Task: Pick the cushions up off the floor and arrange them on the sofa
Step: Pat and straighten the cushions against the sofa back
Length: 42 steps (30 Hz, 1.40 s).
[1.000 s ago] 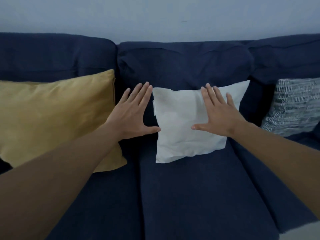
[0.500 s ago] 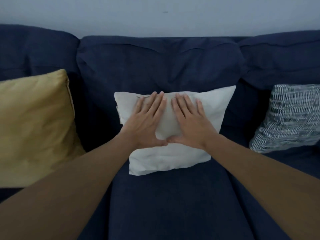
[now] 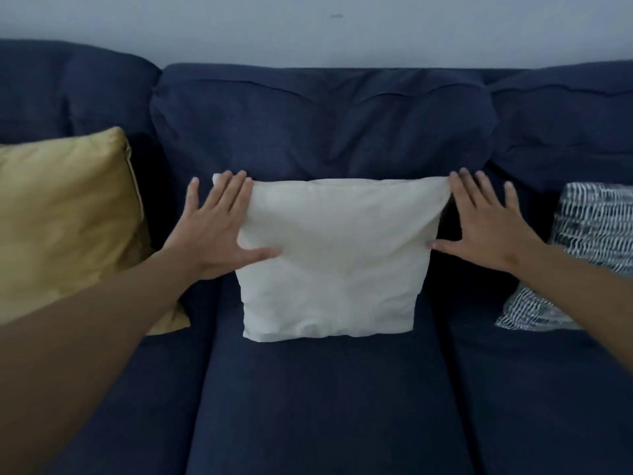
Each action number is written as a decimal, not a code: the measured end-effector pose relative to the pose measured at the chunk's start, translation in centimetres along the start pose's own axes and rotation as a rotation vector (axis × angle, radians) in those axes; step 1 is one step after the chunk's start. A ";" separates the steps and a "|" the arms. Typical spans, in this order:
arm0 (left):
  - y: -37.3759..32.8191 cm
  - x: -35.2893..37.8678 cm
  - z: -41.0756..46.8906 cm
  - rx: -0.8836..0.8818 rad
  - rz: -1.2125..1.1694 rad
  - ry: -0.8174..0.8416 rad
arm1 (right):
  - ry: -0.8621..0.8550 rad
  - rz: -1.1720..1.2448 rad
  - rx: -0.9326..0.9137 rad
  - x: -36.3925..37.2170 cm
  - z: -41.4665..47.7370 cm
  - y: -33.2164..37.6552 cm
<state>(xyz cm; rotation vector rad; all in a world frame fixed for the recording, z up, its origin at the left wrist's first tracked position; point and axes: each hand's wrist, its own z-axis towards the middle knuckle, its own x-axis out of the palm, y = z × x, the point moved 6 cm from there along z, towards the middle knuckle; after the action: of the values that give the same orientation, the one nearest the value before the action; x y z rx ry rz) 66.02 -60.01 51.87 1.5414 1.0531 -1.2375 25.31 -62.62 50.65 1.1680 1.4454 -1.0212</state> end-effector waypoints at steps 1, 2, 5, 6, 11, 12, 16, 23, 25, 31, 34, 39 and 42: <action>0.7 -0.8 -0.3 -0.029 -0.081 -0.023 | -0.011 0.142 0.028 -0.7 -0.1 -0.5; 1.4 -1.8 -0.6 -0.067 -0.194 -0.064 | -0.027 0.336 0.067 -1.6 -0.2 -0.8; 3.3 -4.3 -0.5 -0.239 -0.539 -0.195 | -0.068 0.965 0.241 -3.5 0.1 -0.5; 3.8 -4.7 -0.2 -0.290 -0.598 -0.202 | -0.048 1.062 0.247 -3.6 0.3 -0.1; 4.9 -5.7 0.1 -0.365 -0.653 -0.209 | -0.118 0.956 0.226 -4.4 0.3 -0.5; 5.1 -5.7 -0.1 -0.379 -0.672 -0.223 | -0.150 0.941 0.239 -4.7 0.2 -0.6; 4.7 -5.4 -0.6 -0.387 -0.626 -0.247 | -0.172 0.855 0.251 -5.1 0.0 -0.1; 2.3 -5.7 0.1 -0.428 -0.533 -0.220 | -0.135 0.573 0.271 -6.0 -0.8 0.3; -0.1 -6.6 0.1 -0.355 -0.528 -0.251 | -0.103 0.518 0.228 -5.5 -2.0 -0.6; -10.1 -8.3 2.9 -0.226 -0.476 -0.252 | -0.086 0.411 0.227 -4.2 -5.3 -7.2; -17.3 -9.1 5.4 -0.139 -0.451 -0.255 | -0.084 0.309 0.213 -3.4 -6.1 -12.0; -29.3 -9.2 8.5 -0.050 -0.350 -0.269 | -0.107 0.212 0.153 -2.1 -6.6 -19.0; -36.5 -8.6 9.8 0.013 -0.313 -0.272 | -0.110 0.149 0.104 -0.7 -7.6 -23.5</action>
<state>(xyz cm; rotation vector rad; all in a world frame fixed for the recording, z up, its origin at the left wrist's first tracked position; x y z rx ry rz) 27.41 -60.66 54.79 1.2028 1.1324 -1.6191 0.95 -59.67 53.36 1.2547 1.2124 -1.0498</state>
